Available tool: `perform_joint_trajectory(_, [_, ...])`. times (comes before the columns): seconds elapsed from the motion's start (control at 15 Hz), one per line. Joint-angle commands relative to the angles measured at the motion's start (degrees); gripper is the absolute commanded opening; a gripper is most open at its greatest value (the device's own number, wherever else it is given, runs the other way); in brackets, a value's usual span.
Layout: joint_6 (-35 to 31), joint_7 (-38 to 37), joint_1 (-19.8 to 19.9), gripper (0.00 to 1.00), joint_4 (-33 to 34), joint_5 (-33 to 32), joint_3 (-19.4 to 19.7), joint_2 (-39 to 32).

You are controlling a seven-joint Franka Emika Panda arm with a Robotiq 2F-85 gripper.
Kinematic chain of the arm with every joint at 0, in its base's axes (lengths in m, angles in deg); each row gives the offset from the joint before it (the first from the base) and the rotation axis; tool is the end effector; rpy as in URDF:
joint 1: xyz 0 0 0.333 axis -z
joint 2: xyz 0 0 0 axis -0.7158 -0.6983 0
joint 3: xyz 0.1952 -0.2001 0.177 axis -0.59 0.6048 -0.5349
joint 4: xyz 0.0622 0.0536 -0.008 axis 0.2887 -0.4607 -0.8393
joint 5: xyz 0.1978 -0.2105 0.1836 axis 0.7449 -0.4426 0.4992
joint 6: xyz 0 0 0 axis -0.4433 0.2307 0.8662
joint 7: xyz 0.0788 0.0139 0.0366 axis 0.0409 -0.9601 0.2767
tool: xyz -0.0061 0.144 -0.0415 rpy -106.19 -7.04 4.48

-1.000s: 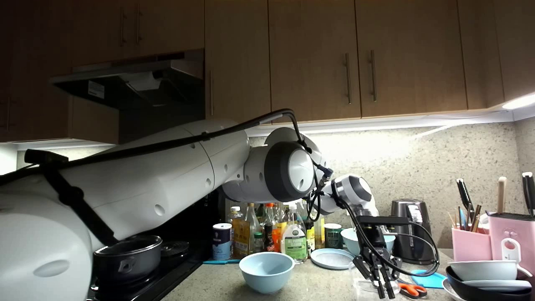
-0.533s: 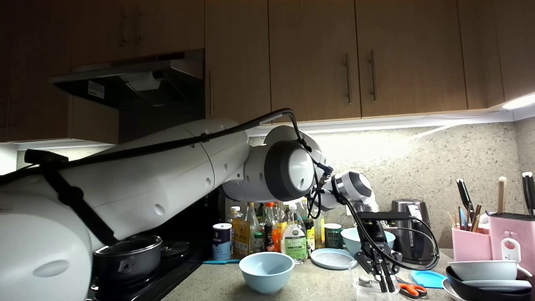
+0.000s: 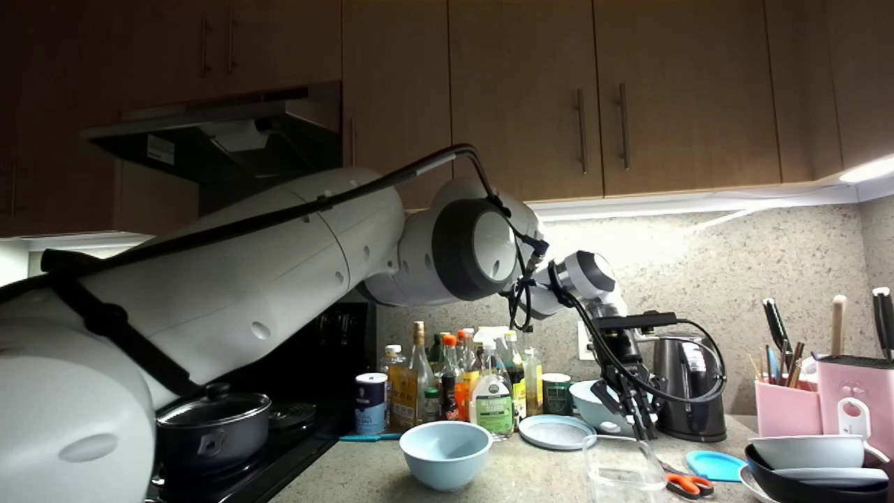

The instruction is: Remove the silver spoon from the lunchbox and put it in the blue bowl

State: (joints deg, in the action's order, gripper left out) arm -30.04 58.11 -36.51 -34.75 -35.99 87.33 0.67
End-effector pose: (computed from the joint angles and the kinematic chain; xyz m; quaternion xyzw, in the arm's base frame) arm 0.6702 -0.1930 0.2807 0.9315 0.2436 -0.2495 0.1034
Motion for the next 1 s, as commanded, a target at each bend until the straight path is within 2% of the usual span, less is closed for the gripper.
perform_joint_trajectory(0.0, [-1.76,-3.88,-1.03,0.04,-12.05,-0.54,0.31,9.63])
perform_joint_trajectory(0.4, [1.47,-7.78,-2.65,0.04,-25.76,-0.47,-0.24,20.2])
perform_joint_trajectory(0.6, [-0.79,-11.31,-1.66,0.04,-33.28,2.29,-1.26,25.78])
perform_joint_trajectory(0.67, [2.01,-8.19,-2.09,0.04,-24.32,0.25,-1.07,19.15])
perform_joint_trajectory(0.73, [2.04,-8.54,-2.09,0.16,-25.36,0.37,-1.2,20.06])
perform_joint_trajectory(0.93, [1.98,-8.55,-2.1,0.16,-24.74,0.37,-1.23,19.44])
